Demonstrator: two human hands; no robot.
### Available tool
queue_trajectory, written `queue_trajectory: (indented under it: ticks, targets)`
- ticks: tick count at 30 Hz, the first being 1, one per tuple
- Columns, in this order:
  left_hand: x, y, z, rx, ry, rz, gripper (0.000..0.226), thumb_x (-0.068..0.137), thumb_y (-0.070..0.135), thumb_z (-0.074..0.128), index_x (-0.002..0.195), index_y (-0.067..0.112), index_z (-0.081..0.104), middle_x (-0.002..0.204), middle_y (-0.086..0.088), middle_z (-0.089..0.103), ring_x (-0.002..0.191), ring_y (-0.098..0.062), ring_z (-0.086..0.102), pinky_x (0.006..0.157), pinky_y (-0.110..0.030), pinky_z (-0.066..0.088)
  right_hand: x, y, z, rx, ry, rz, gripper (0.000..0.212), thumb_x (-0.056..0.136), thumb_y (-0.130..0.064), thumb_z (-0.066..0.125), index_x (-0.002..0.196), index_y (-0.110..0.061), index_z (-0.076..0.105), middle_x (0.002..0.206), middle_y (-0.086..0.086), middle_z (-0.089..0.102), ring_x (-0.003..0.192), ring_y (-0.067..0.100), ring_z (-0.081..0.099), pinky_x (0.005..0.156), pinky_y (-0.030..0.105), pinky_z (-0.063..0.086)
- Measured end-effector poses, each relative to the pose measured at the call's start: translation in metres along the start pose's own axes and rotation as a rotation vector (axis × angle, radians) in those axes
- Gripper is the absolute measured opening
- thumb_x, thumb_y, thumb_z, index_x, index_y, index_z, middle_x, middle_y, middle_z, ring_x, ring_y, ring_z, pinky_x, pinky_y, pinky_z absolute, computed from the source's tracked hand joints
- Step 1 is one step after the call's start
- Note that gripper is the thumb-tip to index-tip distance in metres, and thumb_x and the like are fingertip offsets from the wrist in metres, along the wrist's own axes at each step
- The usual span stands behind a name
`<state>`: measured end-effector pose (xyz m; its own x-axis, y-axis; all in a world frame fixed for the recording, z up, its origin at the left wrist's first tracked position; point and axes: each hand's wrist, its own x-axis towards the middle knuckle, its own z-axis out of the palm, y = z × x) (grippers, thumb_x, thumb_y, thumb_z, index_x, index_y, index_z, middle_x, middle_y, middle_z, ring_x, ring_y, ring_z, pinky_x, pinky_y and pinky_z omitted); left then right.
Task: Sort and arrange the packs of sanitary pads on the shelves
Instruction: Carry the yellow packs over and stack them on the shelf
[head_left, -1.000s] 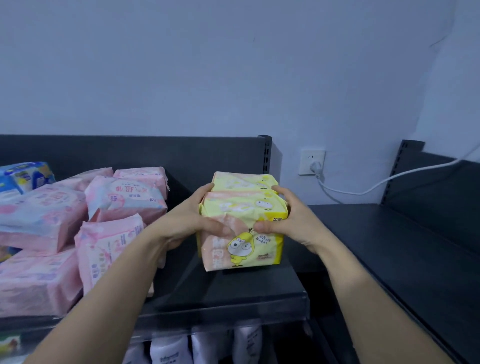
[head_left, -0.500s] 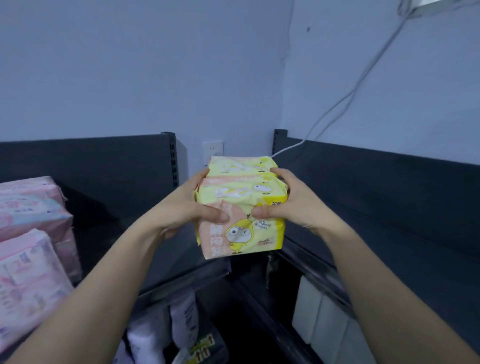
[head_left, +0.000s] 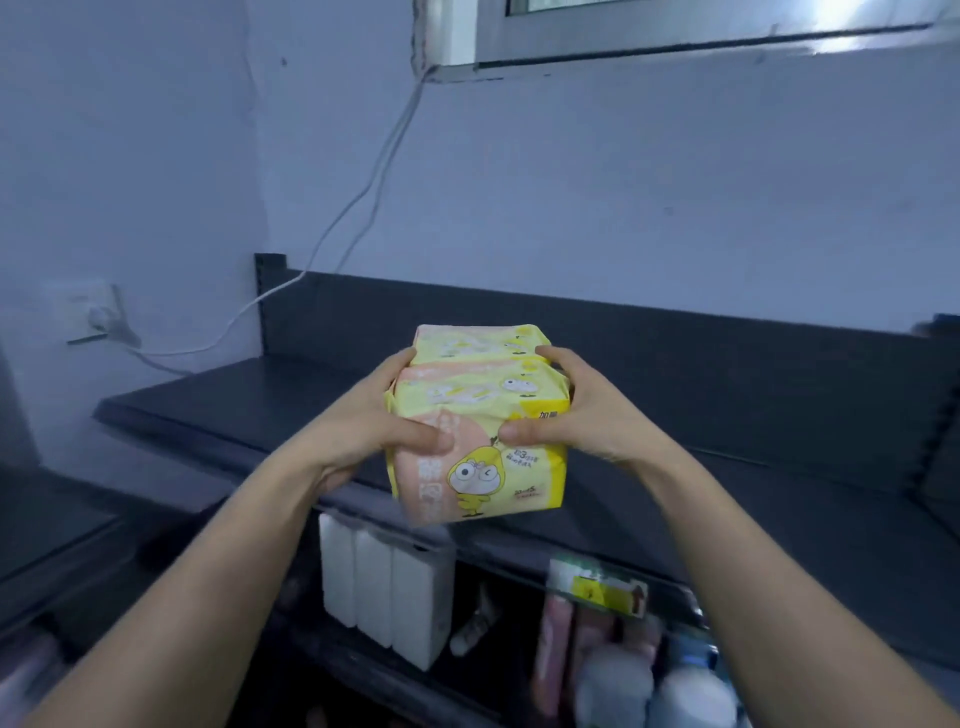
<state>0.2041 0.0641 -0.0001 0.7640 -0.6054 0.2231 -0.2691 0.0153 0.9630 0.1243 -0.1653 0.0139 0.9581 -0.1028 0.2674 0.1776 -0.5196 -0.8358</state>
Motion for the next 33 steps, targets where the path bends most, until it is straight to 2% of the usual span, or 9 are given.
queue_trajectory:
  ticks: [4,8,11,15,19,23,27,30,33]
  targets:
    - [0.012,0.008,0.091,-0.059,-0.137,0.024,0.095,0.051,-0.005,0.079,0.135,0.025,0.048,0.122,-0.003,0.067,0.11,-0.021,0.065,0.093,-0.037,0.052,-0.065,0.022,-0.072,-0.027,0.095,0.068,0.112,0.056,-0.027,0.094,0.147,-0.023,0.03,0.12,-0.015,0.06,0.108,0.003,0.062,0.096,0.028,0.05]
    - [0.015,0.019,0.182,-0.097,-0.26,0.039,0.092,0.052,-0.004,0.077,0.134,0.026,0.049,0.117,-0.001,0.069,0.105,-0.018,0.068,0.077,-0.026,0.056,-0.135,0.044,-0.138,-0.034,0.184,0.142,0.113,0.056,-0.026,0.093,0.149,-0.021,0.029,0.121,-0.015,0.06,0.108,0.002,0.061,0.091,0.023,0.05]
    - [0.015,0.027,0.249,-0.13,-0.347,0.05,0.09,0.051,-0.005,0.076,0.133,0.025,0.051,0.115,-0.002,0.07,0.099,-0.015,0.069,0.072,-0.022,0.055,-0.187,0.057,-0.184,-0.076,0.256,0.195,0.123,0.047,-0.037,0.096,0.149,-0.022,0.029,0.125,-0.013,0.059,0.11,0.005,0.061,0.097,0.029,0.049]
    - [0.017,0.037,0.338,-0.148,-0.461,0.068,0.094,0.048,-0.003,0.079,0.133,0.023,0.051,0.118,-0.004,0.069,0.104,-0.019,0.067,0.083,-0.028,0.054,-0.255,0.072,-0.244,-0.131,0.371,0.245,0.131,0.035,-0.05,0.091,0.148,-0.024,0.03,0.127,-0.011,0.058,0.112,0.008,0.06,0.101,0.035,0.048]
    - [0.021,0.045,0.405,-0.171,-0.552,0.064,0.103,0.036,0.009,0.085,0.133,0.025,0.052,0.12,-0.003,0.068,0.11,-0.021,0.065,0.094,-0.033,0.05,-0.306,0.082,-0.288,-0.172,0.46,0.297,0.127,0.041,-0.046,0.093,0.149,-0.024,0.03,0.129,-0.01,0.057,0.114,0.007,0.059,0.102,0.032,0.046]
    - [0.03,0.059,0.478,-0.174,-0.664,0.066,0.107,0.035,0.01,0.085,0.135,0.025,0.05,0.12,-0.004,0.068,0.113,-0.024,0.064,0.098,-0.037,0.049,-0.356,0.096,-0.336,-0.167,0.56,0.343,0.118,0.052,-0.036,0.095,0.15,-0.022,0.029,0.129,-0.01,0.057,0.114,0.007,0.059,0.103,0.032,0.046]
    - [0.045,0.066,0.546,-0.172,-0.763,0.075,0.109,0.037,0.011,0.087,0.138,0.024,0.048,0.123,-0.004,0.067,0.114,-0.023,0.063,0.104,-0.041,0.045,-0.396,0.109,-0.38,-0.189,0.645,0.387,0.128,0.041,-0.047,0.093,0.149,-0.023,0.03,0.129,-0.012,0.057,0.114,0.006,0.059,0.104,0.032,0.045]
    - [0.057,0.071,0.598,-0.169,-0.824,0.071,0.113,0.037,0.013,0.088,0.141,0.025,0.045,0.123,-0.001,0.067,0.114,-0.023,0.063,0.103,-0.044,0.046,-0.421,0.121,-0.414,-0.19,0.693,0.424,0.126,0.043,-0.045,0.094,0.149,-0.023,0.03,0.13,-0.012,0.057,0.114,0.006,0.059,0.104,0.032,0.045]
    - [0.065,0.079,0.651,-0.183,-0.885,0.073,0.097,0.036,0.013,0.086,0.127,0.03,0.055,0.115,0.0,0.07,0.11,-0.022,0.065,0.095,-0.04,0.051,-0.445,0.135,-0.45,-0.185,0.731,0.457,0.122,0.049,-0.038,0.094,0.15,-0.021,0.029,0.129,-0.01,0.058,0.112,0.007,0.06,0.104,0.032,0.045]
